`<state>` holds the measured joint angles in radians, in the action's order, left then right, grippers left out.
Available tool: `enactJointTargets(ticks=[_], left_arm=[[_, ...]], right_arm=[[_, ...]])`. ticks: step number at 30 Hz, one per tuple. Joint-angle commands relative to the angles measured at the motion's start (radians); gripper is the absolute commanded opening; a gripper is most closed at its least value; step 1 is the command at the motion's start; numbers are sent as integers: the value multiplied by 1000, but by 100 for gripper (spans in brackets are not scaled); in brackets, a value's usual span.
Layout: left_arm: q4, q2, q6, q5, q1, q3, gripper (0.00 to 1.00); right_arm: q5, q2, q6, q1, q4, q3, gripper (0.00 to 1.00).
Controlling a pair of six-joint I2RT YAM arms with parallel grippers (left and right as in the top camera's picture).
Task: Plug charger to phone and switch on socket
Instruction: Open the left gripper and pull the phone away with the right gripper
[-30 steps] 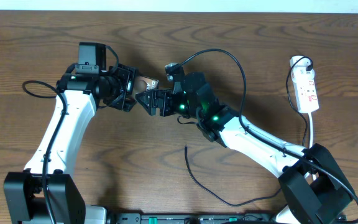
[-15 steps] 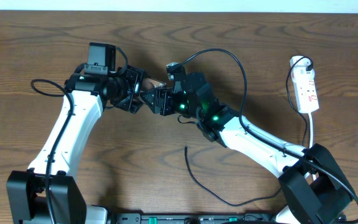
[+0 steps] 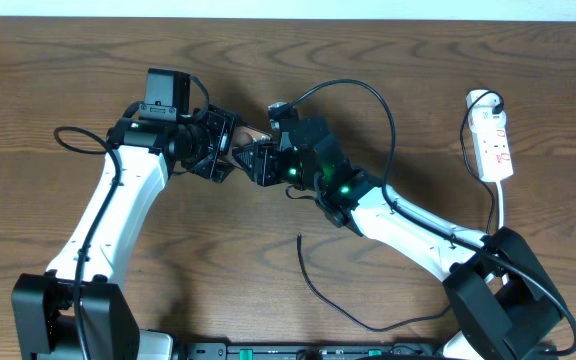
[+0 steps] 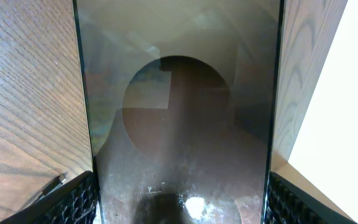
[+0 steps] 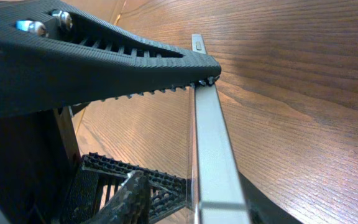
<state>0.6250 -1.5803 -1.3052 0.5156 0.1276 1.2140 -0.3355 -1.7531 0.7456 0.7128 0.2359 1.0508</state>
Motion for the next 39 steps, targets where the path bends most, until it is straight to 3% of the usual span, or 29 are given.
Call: enactJointTargets(ticks=[1, 16, 22, 23, 24, 25, 26, 27, 28, 39], left_arm=[[-4, 17, 8, 27, 4, 26, 8], [-5, 17, 10, 22, 25, 26, 7], [-5, 17, 14, 10, 25, 26, 7], [-5, 17, 18, 7, 25, 26, 11], [-5, 17, 20, 5, 25, 26, 25], [-4, 17, 24, -4, 25, 26, 59], [-5, 17, 29, -6, 25, 26, 78], [-4, 17, 30, -8, 24, 26, 89], [-5, 17, 32, -8, 23, 26, 93], [-40, 17, 97, 108, -56, 26, 94]], right_arm=[[13, -7, -10, 2, 0, 16, 33], [16, -7, -10, 2, 0, 16, 2], [16, -7, -10, 2, 8, 16, 1], [16, -7, -10, 2, 8, 16, 1], [16, -7, -10, 2, 8, 16, 1], [16, -7, -10, 2, 8, 16, 1], [16, -7, -10, 1, 8, 16, 1], [16, -7, -11, 0, 8, 16, 1], [16, -7, -10, -3, 8, 16, 1], [20, -7, -9, -89, 10, 16, 1]])
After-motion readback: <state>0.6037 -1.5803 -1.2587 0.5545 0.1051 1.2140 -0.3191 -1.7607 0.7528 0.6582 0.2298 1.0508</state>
